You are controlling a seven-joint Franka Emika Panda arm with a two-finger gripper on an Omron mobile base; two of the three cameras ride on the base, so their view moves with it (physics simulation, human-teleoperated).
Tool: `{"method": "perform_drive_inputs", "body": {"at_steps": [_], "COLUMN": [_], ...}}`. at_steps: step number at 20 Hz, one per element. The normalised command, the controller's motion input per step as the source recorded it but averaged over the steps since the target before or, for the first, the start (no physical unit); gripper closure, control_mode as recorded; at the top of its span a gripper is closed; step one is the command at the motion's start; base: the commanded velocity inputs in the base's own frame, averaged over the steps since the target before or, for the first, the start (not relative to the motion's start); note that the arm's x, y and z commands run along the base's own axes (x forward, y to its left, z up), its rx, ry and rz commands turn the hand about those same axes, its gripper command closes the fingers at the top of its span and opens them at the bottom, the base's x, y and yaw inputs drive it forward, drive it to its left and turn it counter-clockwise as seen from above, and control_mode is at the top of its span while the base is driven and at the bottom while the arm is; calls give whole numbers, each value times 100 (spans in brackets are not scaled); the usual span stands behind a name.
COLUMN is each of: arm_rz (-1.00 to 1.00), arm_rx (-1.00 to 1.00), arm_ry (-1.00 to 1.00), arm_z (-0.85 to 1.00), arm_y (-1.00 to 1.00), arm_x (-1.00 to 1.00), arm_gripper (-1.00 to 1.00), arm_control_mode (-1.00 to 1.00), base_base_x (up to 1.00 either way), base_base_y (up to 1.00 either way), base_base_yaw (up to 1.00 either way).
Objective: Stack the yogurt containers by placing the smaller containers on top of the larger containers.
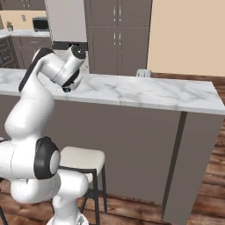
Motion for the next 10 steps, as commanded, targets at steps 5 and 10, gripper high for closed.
{"method": "perform_drive_inputs", "body": {"at_steps": [5, 10], "arm_rz": [8, 7], "arm_rx": [9, 10], "arm_ry": [1, 7], "arm_z": [0, 0], "arm_y": [-9, -15], "arm_x": [0, 6], "arm_gripper": [-100, -100], "arm_control_mode": [-100, -100], "base_base_x": [0, 0], "base_base_y": [0, 0], "base_base_yaw": [0, 0]}}
